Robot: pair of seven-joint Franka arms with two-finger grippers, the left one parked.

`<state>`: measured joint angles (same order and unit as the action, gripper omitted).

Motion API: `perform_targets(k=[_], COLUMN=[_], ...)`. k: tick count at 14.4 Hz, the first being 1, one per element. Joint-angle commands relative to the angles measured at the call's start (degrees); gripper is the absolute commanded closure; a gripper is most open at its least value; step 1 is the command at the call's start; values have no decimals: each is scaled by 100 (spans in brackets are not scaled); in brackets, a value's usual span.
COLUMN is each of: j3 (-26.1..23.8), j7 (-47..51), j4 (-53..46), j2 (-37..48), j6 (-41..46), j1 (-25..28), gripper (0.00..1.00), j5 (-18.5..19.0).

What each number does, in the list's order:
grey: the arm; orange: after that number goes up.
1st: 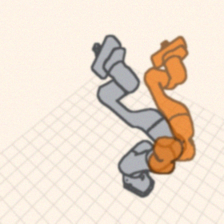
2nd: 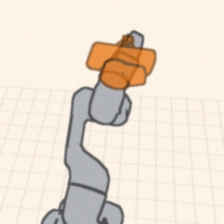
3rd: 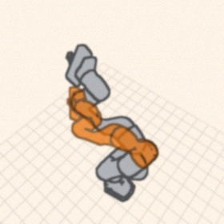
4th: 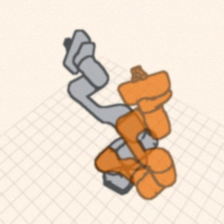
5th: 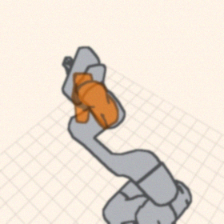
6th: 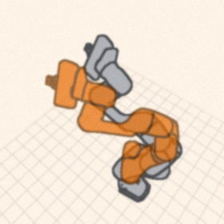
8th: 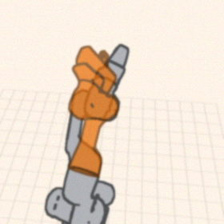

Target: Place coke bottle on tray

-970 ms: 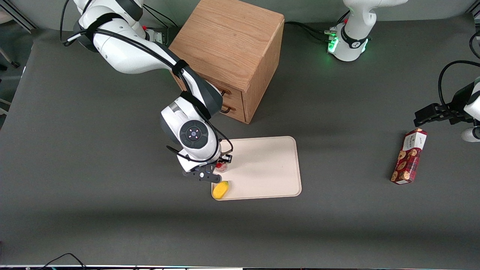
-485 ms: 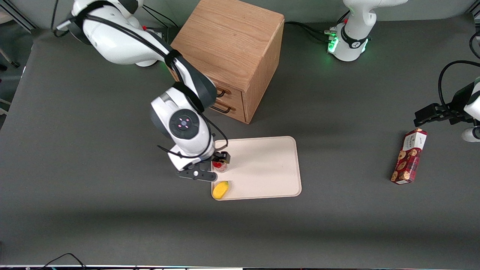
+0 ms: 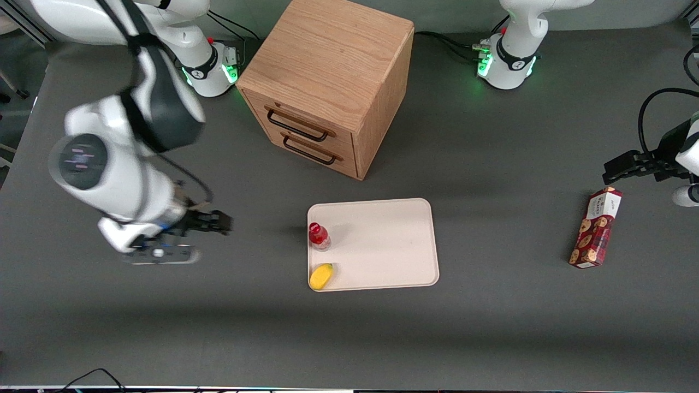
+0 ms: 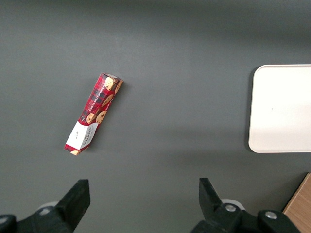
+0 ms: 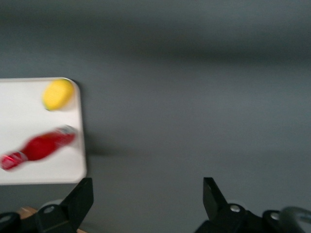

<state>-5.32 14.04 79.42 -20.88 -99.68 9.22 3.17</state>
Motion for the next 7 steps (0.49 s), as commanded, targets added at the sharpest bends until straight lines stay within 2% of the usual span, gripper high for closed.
perform_targets(k=[1, 5, 7], j3=[452, 883, 954], j7=[-533, -920, -938], j4=[766, 1496, 1567], j2=[898, 1813, 1903], j6=[37, 28, 19], j1=[-7, -113, -157], gripper=[0, 0, 0], j5=[-264, -352, -378])
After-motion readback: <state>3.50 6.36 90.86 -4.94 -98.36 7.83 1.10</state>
